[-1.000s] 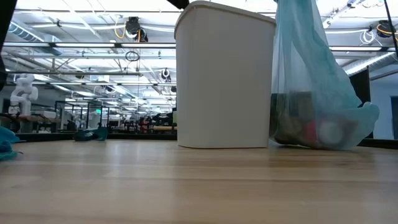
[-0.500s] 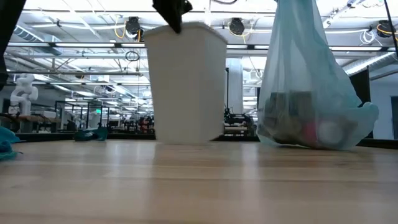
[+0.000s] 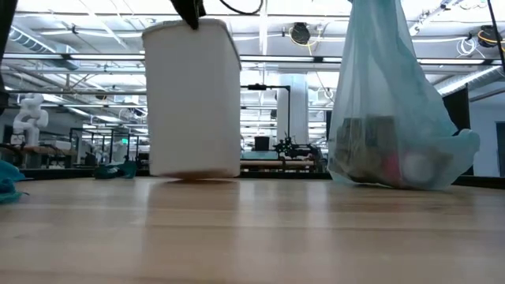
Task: Place trash/remove bag and relplace
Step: Close the blue trash bag
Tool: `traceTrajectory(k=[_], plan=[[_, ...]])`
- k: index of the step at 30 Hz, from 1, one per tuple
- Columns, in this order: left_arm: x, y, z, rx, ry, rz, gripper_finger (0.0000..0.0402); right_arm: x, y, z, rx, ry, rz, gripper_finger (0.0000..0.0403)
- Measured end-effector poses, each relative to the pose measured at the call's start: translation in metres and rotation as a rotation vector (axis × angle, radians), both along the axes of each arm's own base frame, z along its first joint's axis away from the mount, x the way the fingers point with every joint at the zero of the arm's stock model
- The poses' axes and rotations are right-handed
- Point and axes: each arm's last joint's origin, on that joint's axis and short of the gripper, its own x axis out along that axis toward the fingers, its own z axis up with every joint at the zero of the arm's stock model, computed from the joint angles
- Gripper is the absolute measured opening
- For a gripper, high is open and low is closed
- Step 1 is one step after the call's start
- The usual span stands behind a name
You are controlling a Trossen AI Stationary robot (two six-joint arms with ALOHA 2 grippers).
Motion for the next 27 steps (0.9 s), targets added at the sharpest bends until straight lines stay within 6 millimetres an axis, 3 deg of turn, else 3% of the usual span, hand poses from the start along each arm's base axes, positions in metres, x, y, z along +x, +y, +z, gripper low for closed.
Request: traceTrajectory(k=[4,8,18,25,27], plan=[[-0.017,0.006,0.01,0.028,-0.028,0.075,0.0013,0.0,0.0,0.0,0.0,0.0,0.0,0.0],[-0.019,0.007,0.01,0.029,-0.03,0.083,0.0013,0.0,0.0,0.0,-0.002,0.0,0.0,0.0],[-0.005,-0.003,-0.037,-0.037,0.125,0.025,0.0013,0.0,0.0,0.0,-0.003,-0.001,0.001,0.0],[-0.012,-0.006,-0.035,-0.036,0.145,0.063,0.0015,0.0,0.0,0.0,-0.002,0.0,0.001,0.0],[-0.017,-0.008,-0.031,-0.041,0.141,0.076,0.0034,0.0,0.0,0.0,-0.003,0.0,0.001,0.0]])
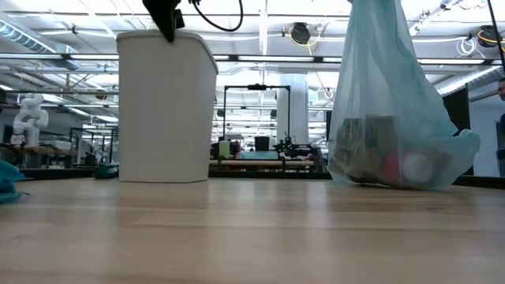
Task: Place trash/remove bag and relplace
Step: Close the blue trash bag
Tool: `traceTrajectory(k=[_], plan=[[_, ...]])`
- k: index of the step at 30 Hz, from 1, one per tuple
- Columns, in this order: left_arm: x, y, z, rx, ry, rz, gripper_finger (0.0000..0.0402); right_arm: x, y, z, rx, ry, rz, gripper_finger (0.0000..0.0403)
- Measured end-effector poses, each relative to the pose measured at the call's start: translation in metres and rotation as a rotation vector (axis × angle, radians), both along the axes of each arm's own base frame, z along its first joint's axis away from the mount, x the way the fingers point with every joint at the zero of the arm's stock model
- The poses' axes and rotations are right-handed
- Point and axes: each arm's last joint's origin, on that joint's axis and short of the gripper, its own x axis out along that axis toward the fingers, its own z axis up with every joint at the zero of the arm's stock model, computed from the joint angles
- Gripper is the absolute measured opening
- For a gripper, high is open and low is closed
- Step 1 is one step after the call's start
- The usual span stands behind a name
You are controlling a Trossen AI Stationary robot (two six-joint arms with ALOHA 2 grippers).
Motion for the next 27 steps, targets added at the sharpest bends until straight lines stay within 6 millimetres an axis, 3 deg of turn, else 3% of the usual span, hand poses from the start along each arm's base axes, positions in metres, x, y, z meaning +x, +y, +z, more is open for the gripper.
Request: traceTrajectory(k=[5,11,17,20,24,27], plan=[[-0.01,-0.006,0.018,0.013,-0.08,0.042,0.0098,0.001,-0.001,0.0,0.001,0.003,-0.001,0.0],[-0.023,-0.011,0.048,0.06,-0.278,0.095,0.0139,0.006,-0.004,-0.002,0.011,0.016,0.003,0.0],[-0.025,-0.017,0.092,0.044,-0.743,0.094,0.0142,0.024,-0.005,-0.004,0.025,0.015,0.07,0.0],[-0.014,-0.021,0.108,0.055,-0.925,0.031,0.0134,0.042,-0.005,0.01,-0.008,-0.162,0.169,0.0],[0.001,-0.017,0.108,0.076,-0.971,0.021,0.0125,0.06,-0.004,0.028,-0.06,-0.414,0.321,0.0],[0.01,-0.013,0.101,0.085,-0.933,0.022,0.0123,0.073,-0.011,0.011,0.03,-0.263,0.268,0.0]])
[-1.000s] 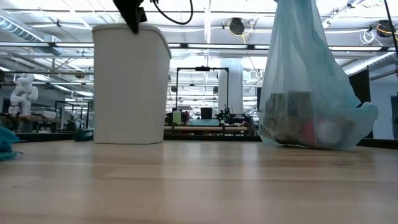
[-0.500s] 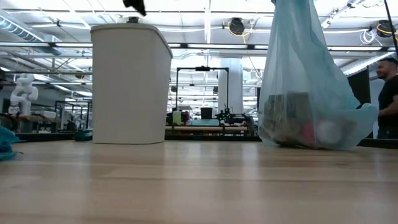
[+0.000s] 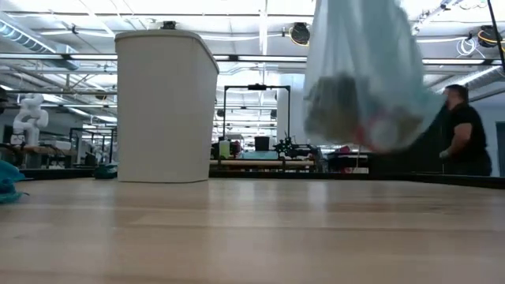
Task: Place trash/remove bag and relplace
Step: Close the blue trash bag
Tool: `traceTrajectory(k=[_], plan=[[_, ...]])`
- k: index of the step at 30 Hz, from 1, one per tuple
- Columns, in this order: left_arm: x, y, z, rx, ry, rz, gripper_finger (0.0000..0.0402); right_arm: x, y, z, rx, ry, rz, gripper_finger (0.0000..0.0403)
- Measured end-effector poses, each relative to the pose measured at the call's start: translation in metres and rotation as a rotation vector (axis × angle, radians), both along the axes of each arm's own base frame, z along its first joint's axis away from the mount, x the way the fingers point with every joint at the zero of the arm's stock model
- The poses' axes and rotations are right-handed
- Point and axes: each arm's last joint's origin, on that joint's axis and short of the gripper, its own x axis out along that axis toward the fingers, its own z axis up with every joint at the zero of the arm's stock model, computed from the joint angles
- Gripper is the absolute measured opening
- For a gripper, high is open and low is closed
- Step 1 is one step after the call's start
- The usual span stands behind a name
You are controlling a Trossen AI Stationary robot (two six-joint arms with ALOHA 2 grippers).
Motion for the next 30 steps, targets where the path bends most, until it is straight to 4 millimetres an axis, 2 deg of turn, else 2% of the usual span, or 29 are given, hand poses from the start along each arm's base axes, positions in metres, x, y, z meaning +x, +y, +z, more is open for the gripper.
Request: traceTrajectory(k=[2,4,6,7,10,13,16,18,23,26,30], plan=[[0.008,0.002,-0.006,-0.008,0.033,-0.007,0.0122,0.012,-0.005,-0.012,0.051,0.08,-0.023,0.0],[0.014,0.004,-0.012,-0.015,0.063,-0.023,0.0122,0.021,-0.003,-0.005,0.005,-0.049,0.041,0.0],[0.017,0.005,-0.015,-0.003,0.074,-0.037,0.0122,0.016,0.003,0.009,-0.064,-0.194,0.119,0.0],[0.019,0.006,-0.015,0.009,0.07,-0.041,0.0122,0.014,0.004,0.01,-0.054,-0.174,0.12,0.0],[0.02,0.006,-0.014,0.044,0.062,-0.055,0.0122,0.021,-0.003,-0.008,0.058,0.029,0.018,0.0],[0.02,0.006,-0.014,0.075,0.056,-0.068,0.0122,0.038,0.001,-0.01,0.0,-0.043,0.067,0.0],[0.021,0.008,-0.011,0.095,0.023,-0.062,0.0122,0.029,0.009,0.002,-0.014,-0.087,0.073,0.0],[0.021,0.009,-0.009,0.113,0.012,-0.069,0.0122,0.027,0.009,0.001,-0.002,-0.075,0.046,0.0],[0.029,0.01,-0.005,0.106,-0.063,-0.065,0.0122,0.045,0.009,-0.01,0.007,-0.039,0.084,0.0],[0.041,0.014,-0.005,0.063,-0.116,-0.054,0.0122,0.031,0.013,0.003,-0.035,-0.126,0.094,0.0],[0.063,0.02,-0.011,-0.025,-0.178,-0.119,0.0125,0.028,0.018,0.008,-0.063,-0.17,0.153,0.0]])
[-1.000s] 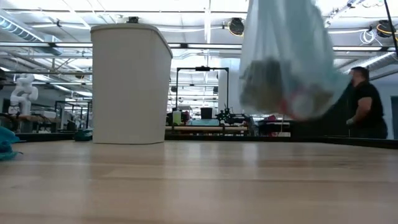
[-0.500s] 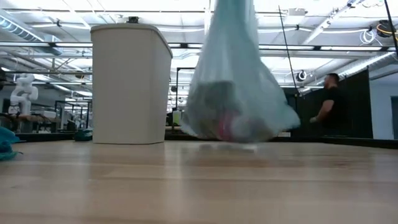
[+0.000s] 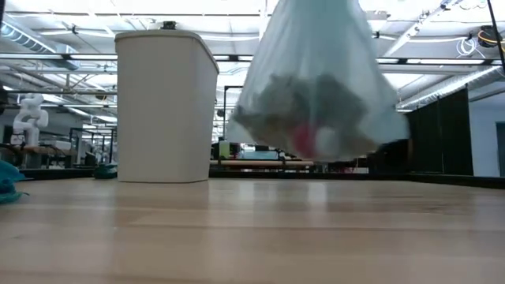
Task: Place trash/remove bag and relplace
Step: Close the blue trash bag
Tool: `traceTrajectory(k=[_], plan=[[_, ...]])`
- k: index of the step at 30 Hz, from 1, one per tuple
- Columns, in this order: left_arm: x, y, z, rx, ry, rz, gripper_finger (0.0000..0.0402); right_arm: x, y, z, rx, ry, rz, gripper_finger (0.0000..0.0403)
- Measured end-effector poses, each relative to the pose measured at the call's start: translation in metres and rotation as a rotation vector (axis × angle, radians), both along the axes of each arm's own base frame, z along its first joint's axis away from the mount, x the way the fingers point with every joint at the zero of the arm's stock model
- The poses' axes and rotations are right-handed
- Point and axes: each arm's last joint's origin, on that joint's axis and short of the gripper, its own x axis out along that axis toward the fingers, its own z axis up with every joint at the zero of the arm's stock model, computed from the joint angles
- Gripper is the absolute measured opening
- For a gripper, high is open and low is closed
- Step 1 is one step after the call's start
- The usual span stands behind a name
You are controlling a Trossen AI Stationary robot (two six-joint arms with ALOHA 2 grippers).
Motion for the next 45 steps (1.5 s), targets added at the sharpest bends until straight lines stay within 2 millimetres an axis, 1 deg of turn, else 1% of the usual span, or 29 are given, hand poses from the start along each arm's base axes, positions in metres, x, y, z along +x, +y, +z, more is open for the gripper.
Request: traceTrajectory(k=[3,5,7,9,13,16,18,21,25,27,29,37,40,45], plan=[[0.015,0.005,-0.009,-0.11,-0.006,-0.174,0.0138,0.003,0.001,-0.004,0.012,0.025,0.016,0.0],[0.024,0.008,-0.015,-0.173,-0.005,-0.278,0.0153,-0.001,0.001,0.0,0.007,0.006,0.012,0.0],[0.031,0.009,-0.02,-0.205,0.004,-0.303,0.017,-0.005,0.001,0.002,0.013,-0.009,0.017,0.0],[0.037,0.012,-0.027,-0.195,0.02,-0.304,0.0187,-0.004,0.0,0.002,0.018,-0.003,0.016,0.0],[0.041,0.026,-0.035,-0.161,0.022,-0.331,0.0219,-0.001,0.0,0.0,0.019,0.004,0.018,0.0],[0.038,0.039,-0.037,-0.177,0.011,-0.4,0.0238,-0.003,0.001,0.002,0.011,-0.013,0.013,0.0],[0.035,0.046,-0.037,-0.183,0.003,-0.435,0.0246,-0.001,0.0,0.001,0.009,-0.012,-0.005,0.0],[0.036,0.052,-0.04,-0.175,-0.009,-0.458,0.0249,0.002,-0.002,-0.001,0.009,-0.014,-0.05,0.0],[0.037,0.056,-0.036,-0.138,-0.054,-0.483,0.025,0.003,-0.002,0.002,-0.005,-0.077,-0.054,0.0],[0.038,0.056,-0.034,-0.097,-0.084,-0.492,0.025,0.007,-0.004,0.0,0.007,-0.066,-0.049,0.0],[0.039,0.057,-0.034,-0.092,-0.093,-0.491,0.025,0.012,-0.006,-0.004,0.023,-0.041,-0.044,0.0],[0.056,0.063,-0.052,-0.116,-0.063,-0.475,0.025,0.021,-0.009,-0.009,0.029,-0.04,-0.038,0.0],[0.064,0.066,-0.063,-0.145,-0.041,-0.517,0.025,0.021,-0.009,-0.008,0.027,-0.05,-0.037,0.0],[0.072,0.067,-0.074,-0.226,-0.015,-0.639,0.025,0.021,-0.009,-0.008,0.026,-0.051,-0.035,0.0]])
